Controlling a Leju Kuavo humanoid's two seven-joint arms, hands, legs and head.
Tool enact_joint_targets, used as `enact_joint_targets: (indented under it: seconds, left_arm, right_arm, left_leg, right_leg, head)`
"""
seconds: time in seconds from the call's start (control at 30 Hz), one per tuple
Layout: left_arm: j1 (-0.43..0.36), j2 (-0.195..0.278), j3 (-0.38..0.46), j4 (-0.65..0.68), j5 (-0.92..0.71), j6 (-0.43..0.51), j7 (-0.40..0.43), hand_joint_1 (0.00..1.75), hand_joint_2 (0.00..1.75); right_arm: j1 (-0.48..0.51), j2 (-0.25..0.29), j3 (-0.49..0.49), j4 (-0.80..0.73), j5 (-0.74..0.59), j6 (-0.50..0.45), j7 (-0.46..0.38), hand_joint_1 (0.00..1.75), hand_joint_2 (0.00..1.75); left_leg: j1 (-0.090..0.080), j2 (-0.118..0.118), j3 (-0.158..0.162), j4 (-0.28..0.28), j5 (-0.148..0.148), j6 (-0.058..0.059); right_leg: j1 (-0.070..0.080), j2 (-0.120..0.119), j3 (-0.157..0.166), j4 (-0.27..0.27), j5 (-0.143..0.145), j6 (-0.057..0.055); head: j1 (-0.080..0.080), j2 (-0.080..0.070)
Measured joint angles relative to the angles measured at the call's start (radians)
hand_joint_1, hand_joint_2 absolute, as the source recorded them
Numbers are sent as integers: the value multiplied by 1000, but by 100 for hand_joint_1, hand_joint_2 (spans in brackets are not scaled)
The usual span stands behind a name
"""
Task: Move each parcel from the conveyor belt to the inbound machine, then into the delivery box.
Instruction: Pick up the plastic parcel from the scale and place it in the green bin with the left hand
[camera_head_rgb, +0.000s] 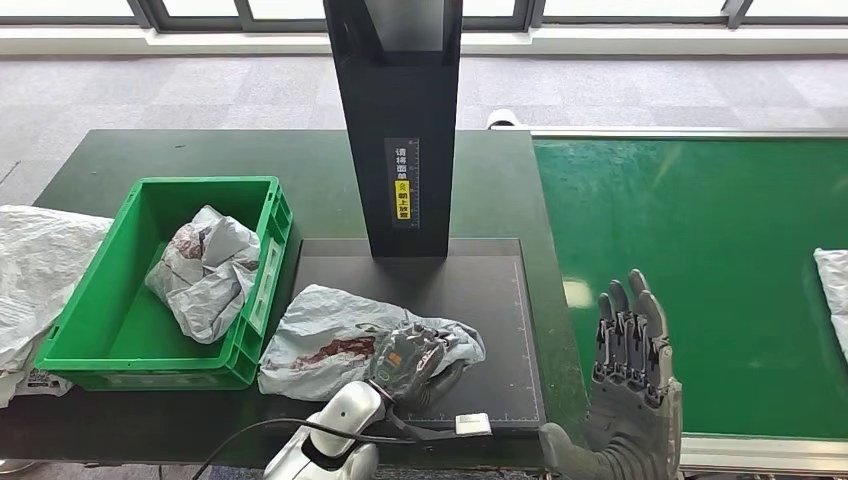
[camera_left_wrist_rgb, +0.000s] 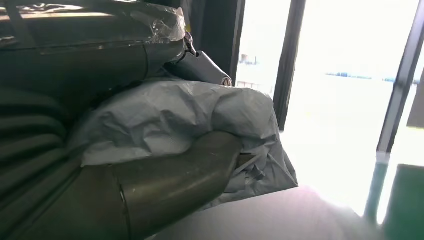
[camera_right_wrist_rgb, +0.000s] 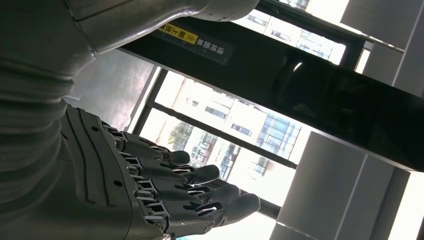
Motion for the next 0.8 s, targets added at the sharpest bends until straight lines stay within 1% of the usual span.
enact_joint_targets:
  seconds: [0.03, 0.13, 0.23, 0.33, 0.4, 0.47, 0.53, 0.57, 0.63, 0.73, 0.8]
  left_arm:
    - [36, 8, 0, -127, 12, 74, -17, 175, 175]
    - [164, 38, 5, -579, 62, 298, -86, 175, 175]
    - [210, 48, 11, -746, 76, 332, -107, 175, 175]
    - [240, 55, 15, -842, 81, 361, -129, 175, 175]
    - [254, 57, 19, -891, 100, 410, -175, 175, 175]
    - [268, 55, 28, -942, 140, 453, -259, 175, 175]
    - [280, 48, 45, -987, 182, 467, -355, 175, 175]
    - [285, 43, 57, -1005, 197, 468, -396, 175, 175]
    - [288, 34, 86, -1042, 229, 468, -446, 175, 175]
    - [254, 28, 140, -1075, 342, 468, -462, 175, 175]
    - [198, 31, 194, -1077, 458, 468, -463, 175, 175]
  right_arm:
    - [-5, 5, -2, -3, -5, 17, 0, 0, 175]
    - [-14, 17, -10, -13, -23, 53, 11, 0, 175]
    - [-15, 17, -15, -14, -28, 53, 14, 0, 175]
    - [-15, 17, -16, -14, -33, 51, 15, 0, 175]
    - [-16, 17, -16, -14, -40, 42, 19, 0, 175]
    - [-16, 17, -16, -14, -48, 24, 27, 0, 175]
    - [-17, 17, -16, -11, -56, -9, 29, 0, 175]
    - [-18, 17, -16, -7, -58, -33, 27, 0, 175]
    - [-22, 15, -16, 12, -68, -101, 25, 0, 175]
    - [-41, -5, -5, 67, -108, -239, 25, 0, 175]
    - [-53, -30, 15, 112, -142, -317, 22, 0, 175]
  left_leg:
    - [0, 0, -2, 0, 1, -1]
    - [0, -1, -7, 0, 2, -2]
    - [0, -1, -8, 0, 2, -2]
    - [0, -1, -8, 0, 2, -2]
    - [0, -1, -9, 0, 2, -2]
    - [0, -1, -9, 0, 2, -2]
    - [0, -1, -9, 0, 2, -2]
    - [0, -1, -9, 0, 2, -2]
    - [0, -1, -9, 0, 2, -2]
    - [0, -1, -8, 0, 2, -2]
    - [0, -2, -9, 0, 3, -2]
  right_leg:
    - [0, 0, -2, 0, 0, 0]
    - [0, 1, -8, 1, 2, -1]
    - [0, 0, -9, 1, 1, -1]
    - [0, 0, -10, 1, 1, -1]
    - [0, 0, -10, 1, 1, -1]
    - [0, -1, -10, 1, 1, -1]
    - [0, -1, -10, 1, 1, -1]
    - [0, -1, -10, 1, 1, -1]
    - [0, -1, -10, 1, 1, -1]
    - [0, -1, -10, 1, 1, -1]
    - [0, -2, -9, 1, 2, -2]
  head:
    - [0, 0]
    - [0, 0]
    - [0, 0]
    - [0, 0]
    - [0, 0]
    - [0, 0]
    - [0, 0]
    - [0, 0]
    - [0, 0]
    - [0, 0]
    - [0, 0]
